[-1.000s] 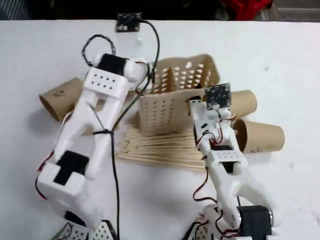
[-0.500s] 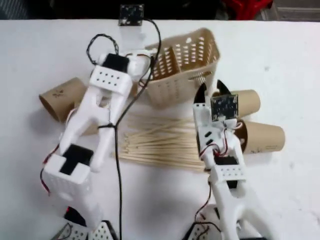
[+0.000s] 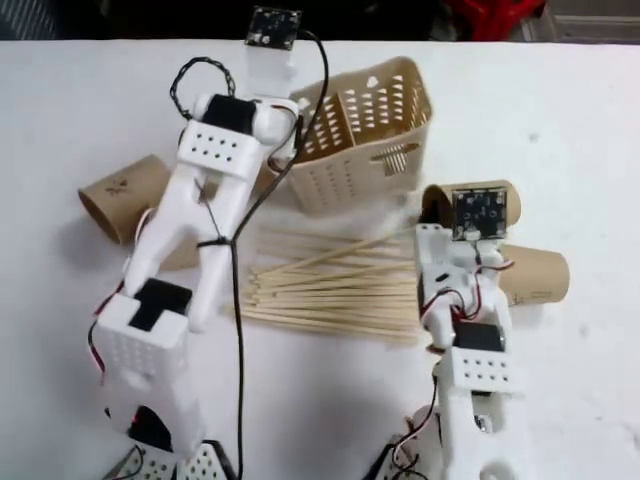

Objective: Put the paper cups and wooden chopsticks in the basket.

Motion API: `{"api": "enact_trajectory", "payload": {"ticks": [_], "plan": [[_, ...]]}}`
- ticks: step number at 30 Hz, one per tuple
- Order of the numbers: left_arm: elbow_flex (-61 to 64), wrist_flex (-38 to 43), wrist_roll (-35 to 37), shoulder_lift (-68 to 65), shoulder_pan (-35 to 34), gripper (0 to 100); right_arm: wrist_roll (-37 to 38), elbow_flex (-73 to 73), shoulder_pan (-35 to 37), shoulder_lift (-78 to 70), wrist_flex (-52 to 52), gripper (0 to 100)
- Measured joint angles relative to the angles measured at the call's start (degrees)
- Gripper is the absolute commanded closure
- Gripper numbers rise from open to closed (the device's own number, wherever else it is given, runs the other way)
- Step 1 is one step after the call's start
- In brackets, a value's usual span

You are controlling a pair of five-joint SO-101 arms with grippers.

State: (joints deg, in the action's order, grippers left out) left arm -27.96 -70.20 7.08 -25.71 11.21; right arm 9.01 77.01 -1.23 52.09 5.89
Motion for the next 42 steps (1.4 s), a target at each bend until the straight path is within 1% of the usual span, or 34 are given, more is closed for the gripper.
{"api": "enact_trajectory", "payload": {"ticks": [2,4,7,9,13,18,21,27,33,37,42], "plan": [[-4.04,-3.43,0.0,-1.93,-0.35,91,0.7,-0.88,-1.58,3.34,7.12,85.4],[-8.26,-7.56,-0.09,-4.13,-0.7,90,3.43,-3.52,-2.81,6.33,15.82,85.4],[-15.74,-13.8,-2.02,-8.35,-0.53,88,5.63,-8.79,-2.73,9.41,28.4,85.1],[-21.19,-17.41,-3.16,-11.16,-0.35,86,6.07,-12.57,-3.16,10.02,34.73,85.1],[-31.91,-24.62,-6.07,-16.79,-0.35,81,6.42,-20.75,-5.45,9.76,44.04,85.0],[-43.16,-31.12,-10.11,-20.04,-0.35,80,7.3,-31.74,-8.88,2.55,53.63,85.0],[-45.8,-31.65,-12.31,-20.04,-0.35,80,9.41,-36.84,-9.76,-4.66,56.53,85.0],[-46.15,-31.74,-12.75,-19.08,-0.44,80,11.69,-42.02,-9.85,-15.47,57.58,85.0],[-46.15,-31.74,-12.84,-10.73,-2.55,80,11.69,-42.2,-9.93,-15.3,57.58,85.0],[-46.15,-31.74,-12.92,-3.34,-5.45,80,11.87,-42.2,-9.93,-13.36,59.16,85.0],[-46.15,-31.74,-12.92,3.43,-9.49,80,17.14,-42.2,-9.85,-12.13,61.8,85.0]]}}
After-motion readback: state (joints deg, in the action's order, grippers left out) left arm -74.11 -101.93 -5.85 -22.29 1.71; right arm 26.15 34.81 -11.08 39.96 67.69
